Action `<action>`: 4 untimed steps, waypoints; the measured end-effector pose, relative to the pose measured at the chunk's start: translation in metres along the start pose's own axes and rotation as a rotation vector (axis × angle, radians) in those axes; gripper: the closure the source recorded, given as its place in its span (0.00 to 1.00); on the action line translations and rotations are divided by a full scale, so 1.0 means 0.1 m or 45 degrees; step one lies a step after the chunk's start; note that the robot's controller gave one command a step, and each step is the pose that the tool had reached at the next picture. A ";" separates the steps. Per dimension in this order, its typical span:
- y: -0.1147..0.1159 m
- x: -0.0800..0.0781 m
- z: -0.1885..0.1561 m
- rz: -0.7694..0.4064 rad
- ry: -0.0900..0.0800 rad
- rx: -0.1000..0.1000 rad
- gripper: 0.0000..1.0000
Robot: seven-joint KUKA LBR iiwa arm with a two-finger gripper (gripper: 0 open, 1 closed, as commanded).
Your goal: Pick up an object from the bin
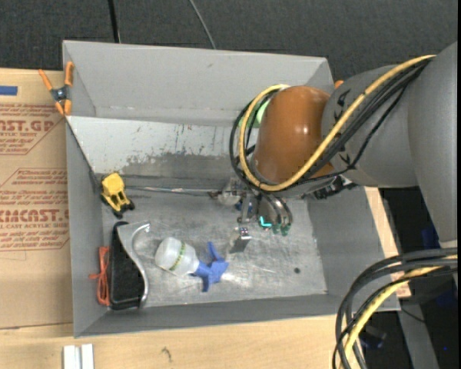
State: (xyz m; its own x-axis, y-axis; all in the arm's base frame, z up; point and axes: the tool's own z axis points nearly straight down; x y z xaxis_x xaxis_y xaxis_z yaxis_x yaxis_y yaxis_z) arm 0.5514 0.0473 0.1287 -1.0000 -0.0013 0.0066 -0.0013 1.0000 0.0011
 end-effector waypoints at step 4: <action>0.38 0.46 0.42 -0.475 -0.004 0.016 1.00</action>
Offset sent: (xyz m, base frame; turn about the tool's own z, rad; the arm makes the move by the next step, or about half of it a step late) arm -0.0570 0.0477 -0.0587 -0.3762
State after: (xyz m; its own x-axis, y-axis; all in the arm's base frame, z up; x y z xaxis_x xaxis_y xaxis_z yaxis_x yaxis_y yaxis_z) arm 0.5052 0.0852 0.0868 -0.9306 -0.3659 0.0051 -0.3659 0.9306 -0.0095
